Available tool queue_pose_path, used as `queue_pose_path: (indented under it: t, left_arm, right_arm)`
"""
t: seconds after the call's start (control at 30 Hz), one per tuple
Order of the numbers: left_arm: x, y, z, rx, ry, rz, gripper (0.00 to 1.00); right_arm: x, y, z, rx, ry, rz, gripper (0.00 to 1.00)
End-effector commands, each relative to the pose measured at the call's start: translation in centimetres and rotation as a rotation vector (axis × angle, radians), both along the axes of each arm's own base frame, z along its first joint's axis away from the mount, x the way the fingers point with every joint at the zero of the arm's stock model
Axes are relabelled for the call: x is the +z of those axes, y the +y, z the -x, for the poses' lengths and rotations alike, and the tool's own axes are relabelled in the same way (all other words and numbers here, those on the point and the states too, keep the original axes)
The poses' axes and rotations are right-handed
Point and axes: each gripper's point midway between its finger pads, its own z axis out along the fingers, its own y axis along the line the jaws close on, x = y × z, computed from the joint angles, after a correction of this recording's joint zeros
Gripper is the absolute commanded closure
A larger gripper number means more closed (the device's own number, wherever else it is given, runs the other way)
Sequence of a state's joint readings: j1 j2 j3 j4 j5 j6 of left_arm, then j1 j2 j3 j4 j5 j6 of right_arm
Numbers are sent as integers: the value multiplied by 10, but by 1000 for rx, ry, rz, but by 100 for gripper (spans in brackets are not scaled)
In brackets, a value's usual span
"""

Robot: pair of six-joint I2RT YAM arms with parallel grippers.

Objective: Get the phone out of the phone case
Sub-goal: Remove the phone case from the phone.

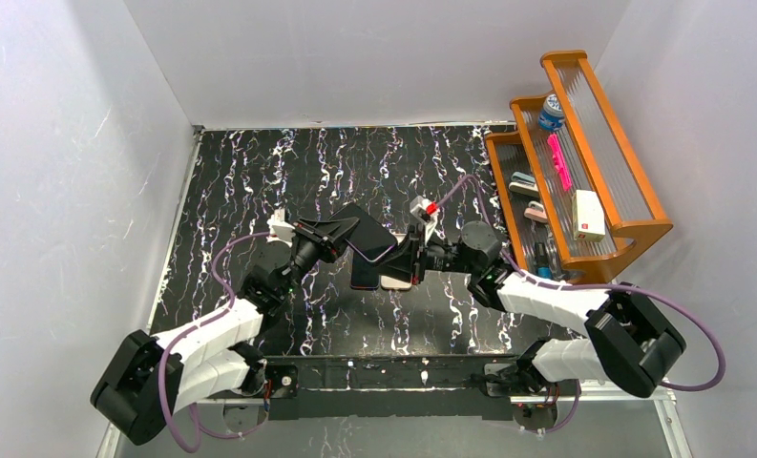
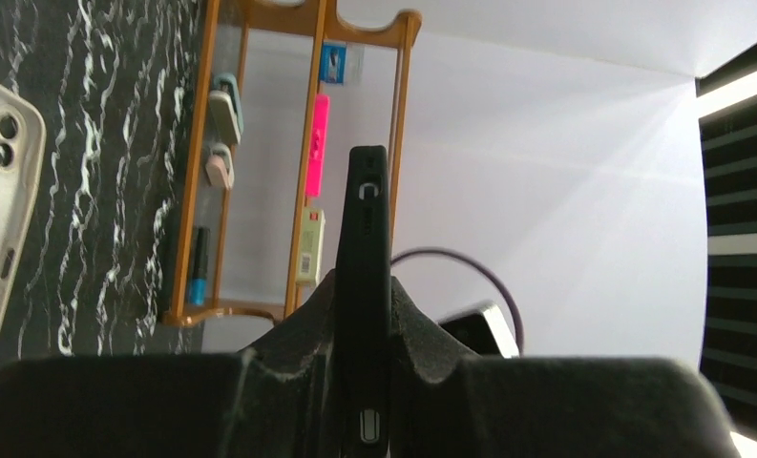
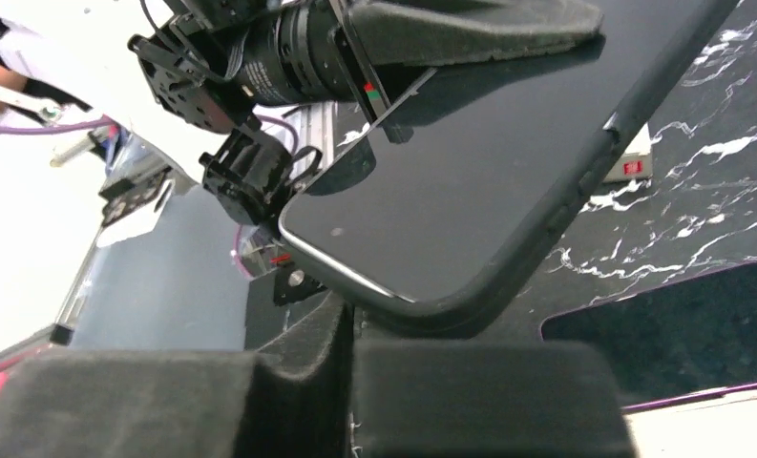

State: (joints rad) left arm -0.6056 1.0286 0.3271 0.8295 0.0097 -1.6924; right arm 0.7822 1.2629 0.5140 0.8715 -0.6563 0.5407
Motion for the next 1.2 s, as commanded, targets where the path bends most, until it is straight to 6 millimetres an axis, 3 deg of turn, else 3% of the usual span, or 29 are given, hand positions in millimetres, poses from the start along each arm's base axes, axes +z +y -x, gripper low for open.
queue_pose_path:
  t: [0.0,0.2,0.23,0.3,0.53,0.77,0.9,1.17]
  left_arm:
    - [31,-24,23,-165,-73,40,100]
    - [33,-15,19,-149,-111,18,100]
    - [33,-12,18,-147,-117,13,100]
    - [33,-7,14,-151,-139,-12,100]
    - [31,3,1,-277,-233,-146,100]
    - [40,-1,0,-441,-367,-266,100]
    - [52,-4,7,-524,-468,-311,100]
    - [59,-6,20,-622,-559,-357,100]
  right_arm:
    - [12,10,-11,34,-163,5,99]
    - [-3,2,-25,-21,-73,25,99]
    - [-6,0,-24,-29,-62,27,95]
    - [-14,-7,-24,-57,-39,42,84]
    - [-22,-32,-15,-100,-57,116,31]
    - [-13,-34,-8,-56,-116,143,9]
    - [-9,-29,-2,24,-85,185,6]
    - [9,-14,0,122,2,164,10]
